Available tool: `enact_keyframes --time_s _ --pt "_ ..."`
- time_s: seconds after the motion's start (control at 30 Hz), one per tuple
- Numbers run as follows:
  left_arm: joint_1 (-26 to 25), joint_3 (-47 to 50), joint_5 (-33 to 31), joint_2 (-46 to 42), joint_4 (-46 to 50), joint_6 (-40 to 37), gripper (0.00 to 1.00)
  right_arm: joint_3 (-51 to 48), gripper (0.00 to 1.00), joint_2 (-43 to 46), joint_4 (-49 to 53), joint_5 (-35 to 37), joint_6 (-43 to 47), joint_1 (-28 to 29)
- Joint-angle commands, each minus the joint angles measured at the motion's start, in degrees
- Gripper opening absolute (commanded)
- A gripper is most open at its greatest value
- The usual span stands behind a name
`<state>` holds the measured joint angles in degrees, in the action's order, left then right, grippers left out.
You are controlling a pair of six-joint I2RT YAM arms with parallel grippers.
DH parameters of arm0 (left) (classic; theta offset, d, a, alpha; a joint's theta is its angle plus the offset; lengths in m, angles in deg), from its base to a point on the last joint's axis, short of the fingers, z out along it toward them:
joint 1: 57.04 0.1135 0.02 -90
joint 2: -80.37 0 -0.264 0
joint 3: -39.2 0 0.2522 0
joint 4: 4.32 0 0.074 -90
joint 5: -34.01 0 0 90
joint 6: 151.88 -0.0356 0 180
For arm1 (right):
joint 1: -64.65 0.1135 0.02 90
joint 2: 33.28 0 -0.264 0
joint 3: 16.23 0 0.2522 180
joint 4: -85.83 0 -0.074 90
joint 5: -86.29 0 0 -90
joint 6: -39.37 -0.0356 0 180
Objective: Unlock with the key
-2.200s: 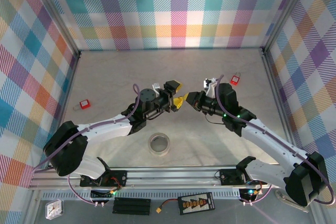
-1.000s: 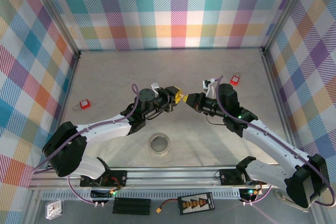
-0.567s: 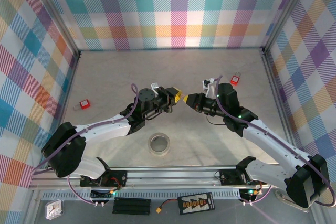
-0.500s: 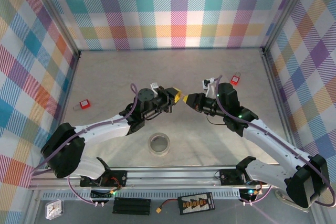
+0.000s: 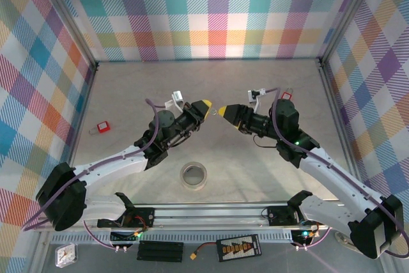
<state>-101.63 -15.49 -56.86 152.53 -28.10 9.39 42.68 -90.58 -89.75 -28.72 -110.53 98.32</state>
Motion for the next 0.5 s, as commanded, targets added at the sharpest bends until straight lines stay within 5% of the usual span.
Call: enact_keyframes --time_s 0.0,0.13,0.47 --pt "-0.77 1.62 -1.86 1.46 -14.42 -7.70 0.00 -1.96 0.69 -2.42 -15.08 -5.09 -8.85 -0.36" --pt "-1.53 2.16 -1.58 4.14 -22.72 -9.10 0.00 -3.84 0.66 -5.18 -23.60 -6.43 -12.08 -0.22" --pt "-3.53 0.95 -0.56 5.97 -25.82 -11.23 0.00 -4.37 0.55 -4.89 -19.21 -4.33 -7.83 -0.35"
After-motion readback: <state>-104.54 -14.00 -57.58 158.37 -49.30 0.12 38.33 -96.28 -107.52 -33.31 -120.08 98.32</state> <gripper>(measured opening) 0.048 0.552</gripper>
